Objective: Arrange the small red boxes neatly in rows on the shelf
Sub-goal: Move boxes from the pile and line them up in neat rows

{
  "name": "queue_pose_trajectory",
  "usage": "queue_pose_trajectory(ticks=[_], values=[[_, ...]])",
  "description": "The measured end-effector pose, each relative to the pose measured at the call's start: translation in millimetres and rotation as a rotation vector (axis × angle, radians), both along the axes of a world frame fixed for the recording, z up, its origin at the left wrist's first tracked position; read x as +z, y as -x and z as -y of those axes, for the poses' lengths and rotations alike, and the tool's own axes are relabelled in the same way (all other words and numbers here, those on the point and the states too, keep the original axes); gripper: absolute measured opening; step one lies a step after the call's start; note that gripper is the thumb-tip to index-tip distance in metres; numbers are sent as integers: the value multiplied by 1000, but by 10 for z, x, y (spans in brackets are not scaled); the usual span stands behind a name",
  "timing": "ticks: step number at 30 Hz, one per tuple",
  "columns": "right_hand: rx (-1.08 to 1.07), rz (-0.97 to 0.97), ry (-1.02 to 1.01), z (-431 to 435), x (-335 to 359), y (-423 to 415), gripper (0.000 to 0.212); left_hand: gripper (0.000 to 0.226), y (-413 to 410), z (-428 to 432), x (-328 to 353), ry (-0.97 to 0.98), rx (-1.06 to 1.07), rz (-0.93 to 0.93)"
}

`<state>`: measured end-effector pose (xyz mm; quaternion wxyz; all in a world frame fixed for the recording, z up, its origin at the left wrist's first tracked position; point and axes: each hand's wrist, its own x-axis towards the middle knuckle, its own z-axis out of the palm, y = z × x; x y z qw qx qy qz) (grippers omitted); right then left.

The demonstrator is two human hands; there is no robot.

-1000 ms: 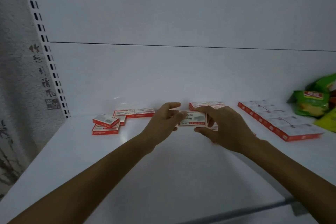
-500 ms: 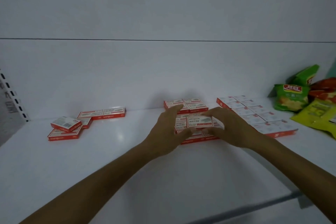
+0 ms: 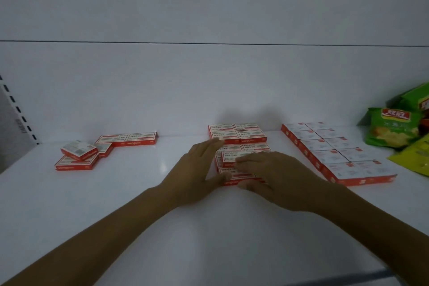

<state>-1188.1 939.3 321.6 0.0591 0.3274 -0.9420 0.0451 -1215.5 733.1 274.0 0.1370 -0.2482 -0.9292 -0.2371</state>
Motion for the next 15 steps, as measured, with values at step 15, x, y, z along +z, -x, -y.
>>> queue_pose_trajectory(ticks=[15], values=[[16,53,-23,107,-74,386,48,68,77,115,59,-77,42,45]])
